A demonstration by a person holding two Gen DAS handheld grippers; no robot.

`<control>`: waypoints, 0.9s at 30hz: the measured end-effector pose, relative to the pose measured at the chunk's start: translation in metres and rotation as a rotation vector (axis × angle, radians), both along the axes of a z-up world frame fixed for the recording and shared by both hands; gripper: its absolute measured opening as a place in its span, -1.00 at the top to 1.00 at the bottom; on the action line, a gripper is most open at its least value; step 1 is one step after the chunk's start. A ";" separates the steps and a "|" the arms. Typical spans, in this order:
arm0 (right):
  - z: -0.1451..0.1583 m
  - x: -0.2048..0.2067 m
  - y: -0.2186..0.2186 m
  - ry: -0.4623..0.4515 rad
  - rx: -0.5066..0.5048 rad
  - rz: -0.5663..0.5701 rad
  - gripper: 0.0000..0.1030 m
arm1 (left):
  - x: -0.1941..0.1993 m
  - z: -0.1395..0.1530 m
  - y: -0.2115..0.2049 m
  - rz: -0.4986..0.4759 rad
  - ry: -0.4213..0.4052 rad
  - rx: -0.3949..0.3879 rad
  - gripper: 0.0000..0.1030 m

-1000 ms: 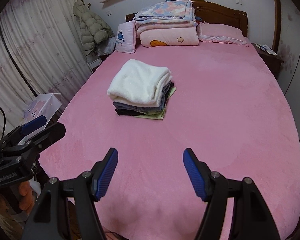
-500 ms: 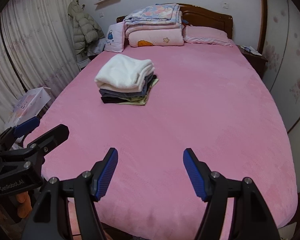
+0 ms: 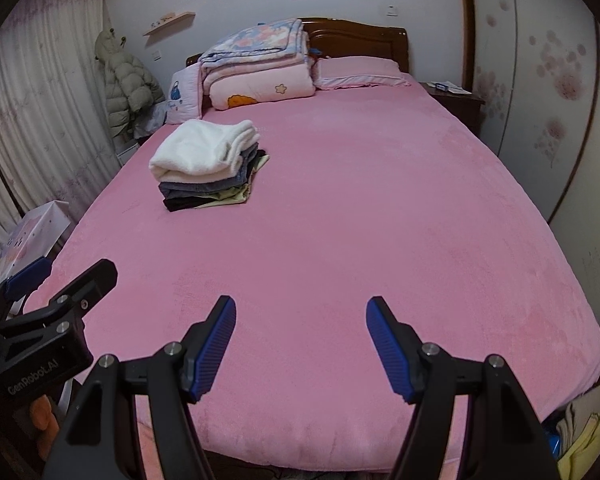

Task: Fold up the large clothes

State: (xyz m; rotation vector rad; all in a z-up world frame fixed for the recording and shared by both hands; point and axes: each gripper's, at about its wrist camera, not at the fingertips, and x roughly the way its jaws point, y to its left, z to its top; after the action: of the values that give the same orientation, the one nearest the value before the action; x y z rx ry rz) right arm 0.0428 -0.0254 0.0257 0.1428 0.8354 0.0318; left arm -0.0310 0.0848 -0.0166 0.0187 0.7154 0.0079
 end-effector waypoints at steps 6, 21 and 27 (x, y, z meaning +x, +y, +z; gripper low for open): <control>-0.014 -0.012 -0.005 -0.013 -0.019 -0.040 -0.32 | -0.006 -0.023 0.000 0.022 0.036 0.000 -0.97; -0.025 -0.018 -0.007 -0.010 -0.032 -0.036 -0.32 | -0.007 -0.042 -0.006 -0.001 0.103 -0.034 -0.97; -0.026 -0.023 -0.003 -0.014 -0.037 -0.023 -0.32 | -0.010 -0.044 -0.008 -0.012 0.120 -0.036 -0.97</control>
State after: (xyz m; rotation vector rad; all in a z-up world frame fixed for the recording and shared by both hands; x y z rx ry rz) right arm 0.0202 -0.0287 -0.0005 0.1175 0.8204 -0.0041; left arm -0.0408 0.0766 -0.0610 -0.0116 0.8357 -0.0176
